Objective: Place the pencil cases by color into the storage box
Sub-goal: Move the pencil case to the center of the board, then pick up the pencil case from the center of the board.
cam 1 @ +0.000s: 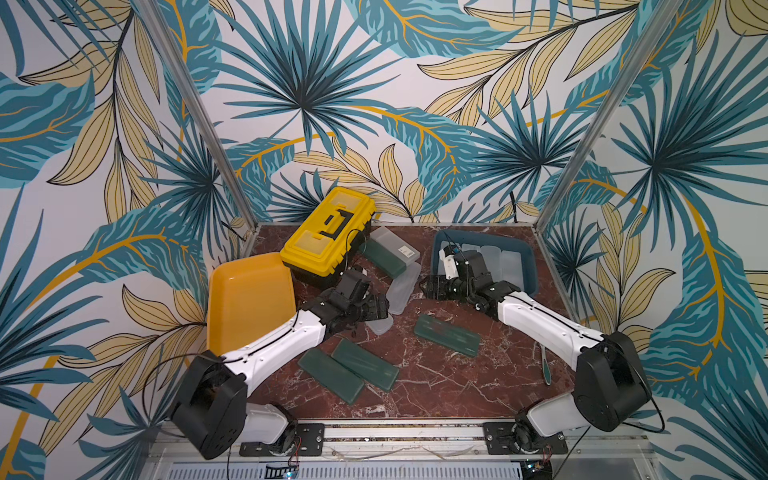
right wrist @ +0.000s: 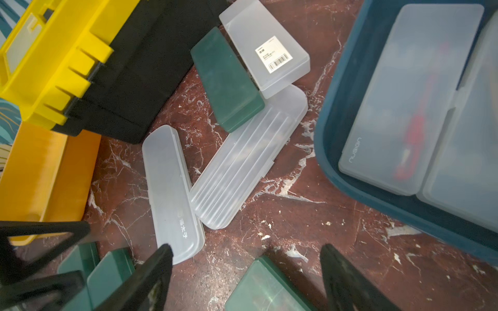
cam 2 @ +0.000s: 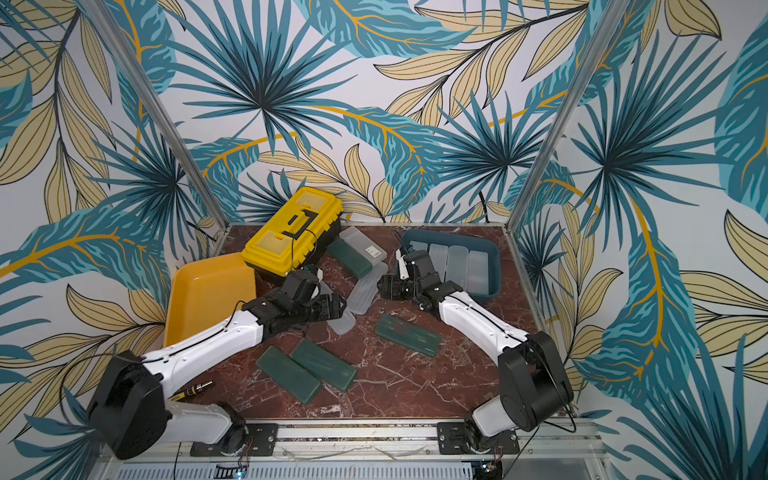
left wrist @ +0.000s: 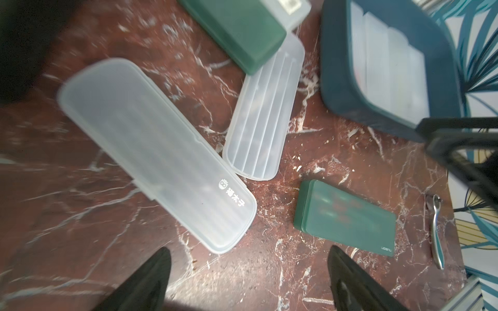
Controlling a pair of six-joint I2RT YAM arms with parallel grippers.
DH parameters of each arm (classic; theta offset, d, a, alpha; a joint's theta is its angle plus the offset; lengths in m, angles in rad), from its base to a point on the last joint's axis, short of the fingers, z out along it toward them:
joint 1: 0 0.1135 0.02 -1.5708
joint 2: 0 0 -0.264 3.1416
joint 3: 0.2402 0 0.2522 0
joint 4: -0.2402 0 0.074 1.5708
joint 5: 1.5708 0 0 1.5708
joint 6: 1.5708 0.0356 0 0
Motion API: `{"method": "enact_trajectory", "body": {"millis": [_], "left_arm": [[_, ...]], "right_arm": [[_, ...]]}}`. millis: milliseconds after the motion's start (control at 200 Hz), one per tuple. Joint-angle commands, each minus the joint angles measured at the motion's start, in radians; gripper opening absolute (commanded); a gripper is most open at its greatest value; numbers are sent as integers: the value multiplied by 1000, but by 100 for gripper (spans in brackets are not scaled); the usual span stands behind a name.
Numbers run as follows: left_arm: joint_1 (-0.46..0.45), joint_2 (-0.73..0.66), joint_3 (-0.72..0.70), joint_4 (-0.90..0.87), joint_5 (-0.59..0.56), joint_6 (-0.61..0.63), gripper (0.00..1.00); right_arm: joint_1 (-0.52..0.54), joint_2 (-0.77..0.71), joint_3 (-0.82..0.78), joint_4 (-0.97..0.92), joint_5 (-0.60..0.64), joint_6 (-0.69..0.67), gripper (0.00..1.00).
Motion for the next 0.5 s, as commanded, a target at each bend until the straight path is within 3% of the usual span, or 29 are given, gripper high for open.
{"method": "enact_trajectory", "body": {"millis": [0, 225, 496], "left_arm": [[33, -109, -49, -159, -101, 6, 92], [153, -376, -106, -256, -141, 16, 93], [287, -470, -52, -325, -100, 72, 93]], "right_arm": [[54, 35, 14, -9, 39, -55, 86], [167, 180, 83, 82, 83, -85, 87], [267, 430, 310, 62, 103, -143, 88]]}}
